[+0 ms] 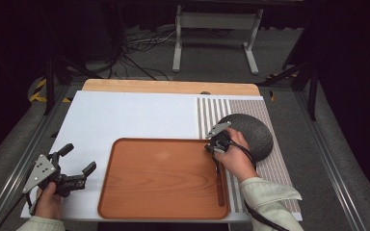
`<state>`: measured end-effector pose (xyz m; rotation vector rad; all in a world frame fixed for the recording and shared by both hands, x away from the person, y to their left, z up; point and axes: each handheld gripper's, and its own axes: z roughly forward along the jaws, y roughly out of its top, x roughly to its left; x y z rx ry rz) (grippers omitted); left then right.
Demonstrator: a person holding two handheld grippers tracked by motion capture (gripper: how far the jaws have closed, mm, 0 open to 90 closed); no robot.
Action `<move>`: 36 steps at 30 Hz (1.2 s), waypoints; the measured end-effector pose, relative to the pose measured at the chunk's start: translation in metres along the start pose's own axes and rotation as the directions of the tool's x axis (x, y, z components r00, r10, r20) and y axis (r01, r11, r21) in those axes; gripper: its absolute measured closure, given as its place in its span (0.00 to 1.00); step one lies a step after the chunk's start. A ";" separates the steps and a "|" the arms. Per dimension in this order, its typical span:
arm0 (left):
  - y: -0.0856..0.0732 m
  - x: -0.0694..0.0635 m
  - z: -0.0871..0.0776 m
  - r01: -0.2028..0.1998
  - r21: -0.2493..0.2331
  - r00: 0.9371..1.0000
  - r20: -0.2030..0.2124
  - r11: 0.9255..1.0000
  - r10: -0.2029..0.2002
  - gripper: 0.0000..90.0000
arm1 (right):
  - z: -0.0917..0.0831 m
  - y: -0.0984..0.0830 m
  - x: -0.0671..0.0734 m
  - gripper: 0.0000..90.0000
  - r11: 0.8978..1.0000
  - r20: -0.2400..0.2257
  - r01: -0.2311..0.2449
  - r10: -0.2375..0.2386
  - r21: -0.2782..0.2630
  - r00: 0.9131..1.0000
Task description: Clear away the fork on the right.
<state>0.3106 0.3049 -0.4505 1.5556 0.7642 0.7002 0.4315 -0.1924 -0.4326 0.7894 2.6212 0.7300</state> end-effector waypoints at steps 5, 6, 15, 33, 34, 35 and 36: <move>0.000 0.000 0.000 0.002 0.001 1.000 -0.001 1.000 -0.002 0.00 | -0.004 0.000 -0.001 0.95 1.000 -0.011 -0.007 0.007 -0.023 1.000; 0.000 0.000 0.000 0.002 0.001 1.000 -0.001 1.000 -0.002 0.00 | -0.005 0.001 -0.001 0.92 0.999 -0.013 -0.015 0.014 -0.036 1.000; 0.000 0.000 -0.001 0.004 0.001 1.000 -0.003 1.000 -0.004 0.00 | -0.031 0.010 0.002 0.30 0.972 -0.051 -0.101 0.093 -0.213 0.994; 0.000 0.000 -0.001 0.004 0.002 1.000 -0.007 1.000 -0.004 0.00 | -0.091 -0.013 0.007 0.14 0.928 -0.023 -0.042 0.037 -0.371 0.999; 0.000 0.000 -0.001 0.003 0.002 1.000 -0.007 1.000 -0.003 0.00 | -0.093 -0.016 0.008 0.14 0.925 -0.021 -0.044 0.039 -0.378 0.999; 0.000 0.000 -0.001 0.004 0.001 1.000 -0.007 1.000 -0.004 0.00 | -0.095 -0.018 0.008 0.14 0.921 -0.015 -0.036 0.033 -0.387 0.999; 0.000 0.000 -0.002 0.004 0.003 1.000 -0.006 1.000 -0.004 0.00 | -0.097 -0.021 0.008 0.14 0.917 -0.017 -0.044 0.040 -0.396 0.999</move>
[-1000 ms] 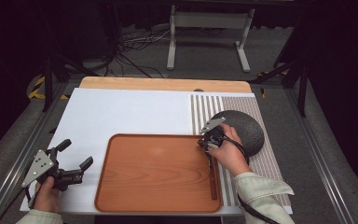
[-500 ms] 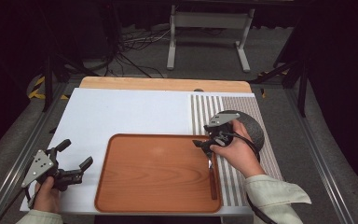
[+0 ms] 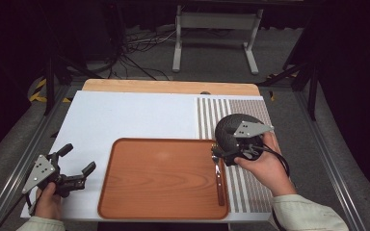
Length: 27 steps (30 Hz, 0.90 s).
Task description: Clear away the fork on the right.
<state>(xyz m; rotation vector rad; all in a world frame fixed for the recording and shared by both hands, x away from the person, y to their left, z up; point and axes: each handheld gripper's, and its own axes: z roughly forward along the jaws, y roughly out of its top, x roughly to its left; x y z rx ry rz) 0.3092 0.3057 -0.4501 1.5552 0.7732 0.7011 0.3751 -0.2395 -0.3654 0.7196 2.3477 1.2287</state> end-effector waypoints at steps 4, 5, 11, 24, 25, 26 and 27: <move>0.000 0.000 0.000 0.002 0.000 1.000 0.000 1.000 -0.002 0.00 | -0.013 -0.008 0.000 0.14 0.998 0.018 -0.007 0.008 -0.056 1.000; 0.000 0.000 0.000 0.001 -0.001 1.000 0.000 1.000 -0.001 0.00 | -0.017 -0.011 -0.001 0.14 0.997 0.021 -0.014 0.015 -0.073 1.000; 0.000 0.000 -0.001 0.006 -0.002 1.000 -0.002 1.000 -0.006 0.00 | -0.036 -0.038 -0.002 0.14 0.982 0.036 -0.043 0.050 -0.182 0.998; -0.001 0.001 -0.001 0.015 -0.010 1.000 -0.001 1.000 -0.015 0.00 | -0.059 -0.110 -0.012 0.15 0.934 0.103 -0.111 0.155 -0.340 0.983; -0.001 0.001 -0.001 0.015 -0.010 1.000 -0.001 1.000 -0.015 0.00 | -0.059 -0.110 -0.012 0.15 0.934 0.103 -0.111 0.155 -0.340 0.983; -0.001 0.001 -0.001 0.017 -0.010 1.000 0.000 1.000 -0.017 0.00 | -0.060 -0.116 -0.014 0.15 0.931 0.108 -0.115 0.162 -0.345 0.981; -0.001 0.002 -0.001 0.022 -0.012 1.000 0.000 1.000 -0.022 0.00 | -0.061 -0.120 -0.014 0.15 0.928 0.107 -0.129 0.176 -0.350 0.979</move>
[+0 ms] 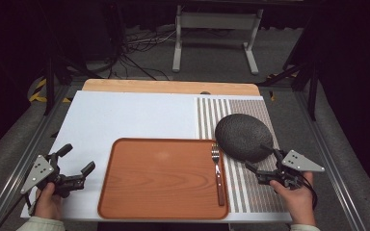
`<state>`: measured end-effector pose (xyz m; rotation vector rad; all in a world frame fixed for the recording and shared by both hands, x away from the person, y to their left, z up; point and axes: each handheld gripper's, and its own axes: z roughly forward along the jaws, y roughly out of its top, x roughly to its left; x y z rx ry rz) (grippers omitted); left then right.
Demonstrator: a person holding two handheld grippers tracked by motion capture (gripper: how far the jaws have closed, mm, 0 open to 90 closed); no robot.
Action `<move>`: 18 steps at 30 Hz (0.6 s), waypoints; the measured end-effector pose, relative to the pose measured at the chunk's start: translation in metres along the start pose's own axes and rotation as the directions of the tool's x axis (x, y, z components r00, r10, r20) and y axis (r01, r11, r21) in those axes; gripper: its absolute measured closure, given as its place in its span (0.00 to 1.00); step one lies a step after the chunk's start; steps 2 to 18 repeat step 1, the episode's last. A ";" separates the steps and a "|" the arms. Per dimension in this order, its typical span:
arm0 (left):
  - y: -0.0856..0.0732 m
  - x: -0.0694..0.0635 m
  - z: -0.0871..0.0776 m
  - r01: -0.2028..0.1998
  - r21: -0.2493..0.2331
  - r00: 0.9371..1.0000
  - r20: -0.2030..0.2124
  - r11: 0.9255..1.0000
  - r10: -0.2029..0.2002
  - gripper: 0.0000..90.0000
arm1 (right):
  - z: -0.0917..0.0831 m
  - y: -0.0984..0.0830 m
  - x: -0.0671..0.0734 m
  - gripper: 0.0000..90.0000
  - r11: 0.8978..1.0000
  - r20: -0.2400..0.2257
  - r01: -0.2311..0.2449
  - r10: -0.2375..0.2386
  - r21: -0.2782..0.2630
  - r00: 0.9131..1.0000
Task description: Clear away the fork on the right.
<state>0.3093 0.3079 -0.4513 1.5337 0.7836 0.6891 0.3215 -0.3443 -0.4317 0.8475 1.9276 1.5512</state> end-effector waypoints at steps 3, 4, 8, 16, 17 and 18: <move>0.000 0.000 0.000 0.005 -0.002 1.000 0.003 1.000 -0.005 0.00 | -0.001 -0.004 -0.001 0.15 1.000 -0.004 -0.006 0.006 0.009 1.000; 0.000 0.000 0.000 0.005 -0.002 1.000 0.003 1.000 -0.005 0.00 | -0.001 -0.004 -0.001 0.15 1.000 -0.004 -0.006 0.006 0.009 1.000; 0.000 0.000 0.000 0.005 -0.002 1.000 0.003 1.000 -0.005 0.00 | -0.001 -0.004 -0.001 0.15 1.000 -0.004 -0.006 0.006 0.009 1.000; 0.000 0.000 0.000 0.005 -0.002 1.000 0.003 1.000 -0.005 0.00 | -0.001 -0.004 -0.001 0.15 1.000 -0.004 -0.006 0.006 0.009 1.000; 0.000 0.000 0.000 0.005 -0.002 1.000 0.003 1.000 -0.005 0.00 | -0.001 -0.004 -0.001 0.15 1.000 -0.004 -0.006 0.006 0.009 1.000; 0.000 0.000 0.000 0.005 -0.002 1.000 0.003 1.000 -0.005 0.00 | -0.001 -0.004 -0.001 0.15 1.000 -0.004 -0.006 0.006 0.009 1.000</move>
